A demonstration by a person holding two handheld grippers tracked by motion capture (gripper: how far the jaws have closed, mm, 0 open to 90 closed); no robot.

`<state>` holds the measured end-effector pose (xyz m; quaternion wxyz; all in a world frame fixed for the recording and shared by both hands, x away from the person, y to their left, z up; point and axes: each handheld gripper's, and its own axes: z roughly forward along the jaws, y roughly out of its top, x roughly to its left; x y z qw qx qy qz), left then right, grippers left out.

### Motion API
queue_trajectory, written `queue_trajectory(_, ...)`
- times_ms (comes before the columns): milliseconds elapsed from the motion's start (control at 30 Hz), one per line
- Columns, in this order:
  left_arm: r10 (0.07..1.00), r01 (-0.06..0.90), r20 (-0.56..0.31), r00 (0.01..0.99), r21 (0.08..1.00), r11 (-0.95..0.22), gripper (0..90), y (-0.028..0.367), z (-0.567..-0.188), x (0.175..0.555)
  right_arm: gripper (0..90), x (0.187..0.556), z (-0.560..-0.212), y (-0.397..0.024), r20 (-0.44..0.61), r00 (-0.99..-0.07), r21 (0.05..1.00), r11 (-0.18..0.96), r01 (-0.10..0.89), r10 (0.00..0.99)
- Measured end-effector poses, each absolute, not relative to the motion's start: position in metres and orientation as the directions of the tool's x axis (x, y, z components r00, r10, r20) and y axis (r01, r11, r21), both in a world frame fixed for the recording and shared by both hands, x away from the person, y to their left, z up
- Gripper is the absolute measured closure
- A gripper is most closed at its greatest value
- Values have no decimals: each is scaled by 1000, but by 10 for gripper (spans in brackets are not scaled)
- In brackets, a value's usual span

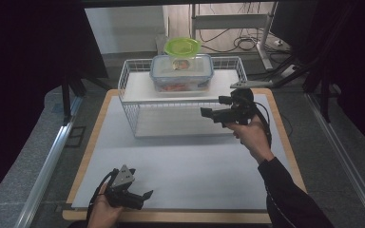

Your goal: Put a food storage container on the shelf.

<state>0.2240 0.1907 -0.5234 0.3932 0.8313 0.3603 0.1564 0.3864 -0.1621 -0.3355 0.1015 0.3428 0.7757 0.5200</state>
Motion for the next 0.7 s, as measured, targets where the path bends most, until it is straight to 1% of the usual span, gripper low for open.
queue_trajectory(300, 723, 481, -26, 690, 764, -431, 0, 191, -524, 224, 71, 362, -359, -171, 178, -761, 867, 266, 421, 624)
queue_trajectory(533, 723, 480, -27, 690, 765, -430, 0, 190, -524, 224, 66, 352, -373, -178, 188, -759, 857, 273, 437, 623)
queue_trajectory(667, 722, 480, -24, 692, 763, -434, 0, 190, -524, 224, 60, 344, -383, -183, 170, -760, 852, 293, 433, 627)
queue_trajectory(700, 721, 480, -24, 692, 762, -434, 0, 190, -524, 224, 57, 340, -388, -185, 146, -758, 850, 312, 425, 636)
